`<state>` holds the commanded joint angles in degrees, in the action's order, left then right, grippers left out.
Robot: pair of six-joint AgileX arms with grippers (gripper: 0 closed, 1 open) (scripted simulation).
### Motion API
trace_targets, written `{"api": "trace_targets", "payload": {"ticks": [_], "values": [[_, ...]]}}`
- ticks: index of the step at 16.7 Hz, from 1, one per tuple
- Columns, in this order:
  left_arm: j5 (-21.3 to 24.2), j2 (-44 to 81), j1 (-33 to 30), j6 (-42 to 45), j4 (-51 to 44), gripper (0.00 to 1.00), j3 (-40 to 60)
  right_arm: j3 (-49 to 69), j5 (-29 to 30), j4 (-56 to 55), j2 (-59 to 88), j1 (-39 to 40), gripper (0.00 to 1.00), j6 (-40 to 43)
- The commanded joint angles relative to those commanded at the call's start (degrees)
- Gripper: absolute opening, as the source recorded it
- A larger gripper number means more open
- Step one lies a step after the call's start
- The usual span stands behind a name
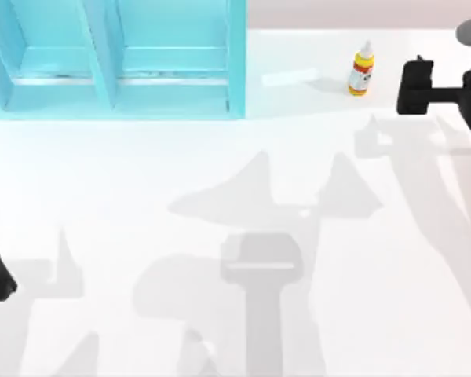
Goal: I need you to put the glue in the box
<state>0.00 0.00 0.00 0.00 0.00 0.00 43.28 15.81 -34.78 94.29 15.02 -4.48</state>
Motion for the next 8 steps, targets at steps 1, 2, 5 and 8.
{"api": "trace_targets", "payload": {"ticks": [1, 2, 5, 8], "values": [[0.00, 0.00, 0.00, 0.00, 0.00, 1.00, 0.00, 2.56, 0.94, -2.07, 5.74, 0.85, 1.00, -0.28], [0.00, 0.00, 0.00, 0.00, 0.00, 1.00, 0.00, 5.02, 1.82, -4.07, 11.15, 1.65, 1.00, -0.55], [0.00, 0.00, 0.00, 0.00, 0.00, 1.00, 0.00, 11.62, 4.01, -9.53, 24.71, 3.69, 1.00, -1.26], [0.00, 0.00, 0.00, 0.00, 0.00, 1.00, 0.00, 16.53, 5.47, -13.68, 33.37, 5.09, 1.00, -1.80]]}}
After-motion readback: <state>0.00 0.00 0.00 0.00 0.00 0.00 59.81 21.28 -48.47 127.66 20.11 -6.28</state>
